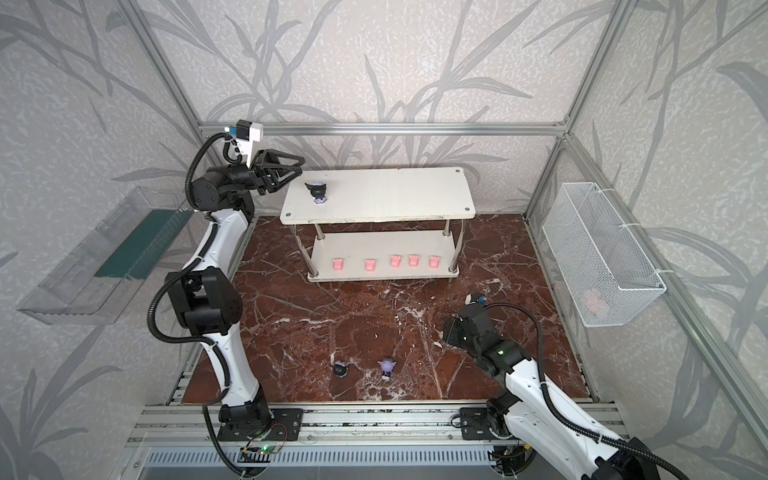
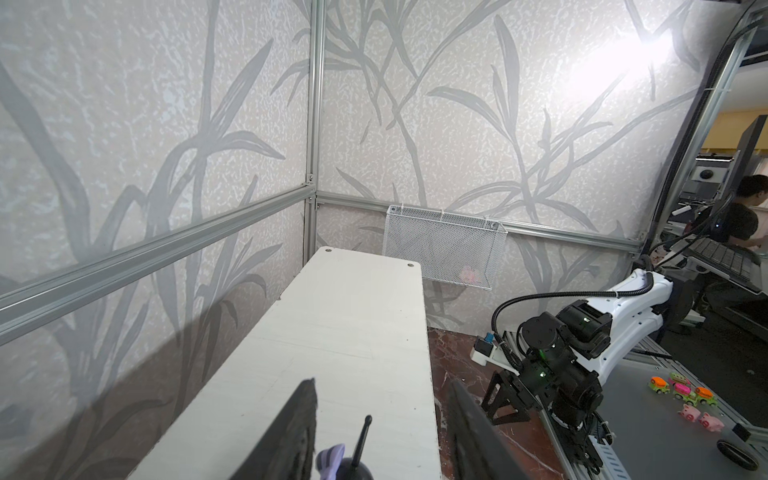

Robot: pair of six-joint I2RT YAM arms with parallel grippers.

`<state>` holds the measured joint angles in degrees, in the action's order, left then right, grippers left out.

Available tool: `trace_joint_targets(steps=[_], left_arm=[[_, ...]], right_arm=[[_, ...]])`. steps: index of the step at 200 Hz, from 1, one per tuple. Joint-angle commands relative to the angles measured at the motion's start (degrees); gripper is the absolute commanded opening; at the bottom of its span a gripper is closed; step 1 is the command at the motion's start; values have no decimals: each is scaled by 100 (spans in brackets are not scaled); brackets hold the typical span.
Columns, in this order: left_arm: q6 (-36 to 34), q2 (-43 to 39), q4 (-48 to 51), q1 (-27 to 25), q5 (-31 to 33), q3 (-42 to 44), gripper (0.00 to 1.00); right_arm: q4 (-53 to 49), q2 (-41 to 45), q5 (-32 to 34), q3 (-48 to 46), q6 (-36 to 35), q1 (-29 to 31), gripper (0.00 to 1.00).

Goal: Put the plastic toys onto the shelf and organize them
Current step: 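Open the left gripper to set the figure on the top board and lift away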

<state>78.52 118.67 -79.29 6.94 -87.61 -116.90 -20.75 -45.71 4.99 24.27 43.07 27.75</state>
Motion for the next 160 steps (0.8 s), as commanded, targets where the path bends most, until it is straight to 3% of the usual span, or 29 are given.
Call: trace_joint_targets(steps=[1,56,114,133,143,160], left_arm=[[768,54,-201,9,-256,-428,49],[1457,305,-63,12,-279,-2070,50],[961,-327,586,42,513,-1733,49],[-525,-1014,1879,74,1004,-691,48],[-2016,-1571,3228,80,1362,-27,48],[-5009,-2586,6472,-10,2202,579,48]], right_arm=[[115,-7,-25,163,-34,-19,56],[238,-87,-120,179,-62,-16,56],[313,-74,-239,192,-96,-15,56],[290,-12,-262,183,-96,-18,56],[269,42,-261,174,-95,-17,56],[189,175,-246,166,-101,-15,56]])
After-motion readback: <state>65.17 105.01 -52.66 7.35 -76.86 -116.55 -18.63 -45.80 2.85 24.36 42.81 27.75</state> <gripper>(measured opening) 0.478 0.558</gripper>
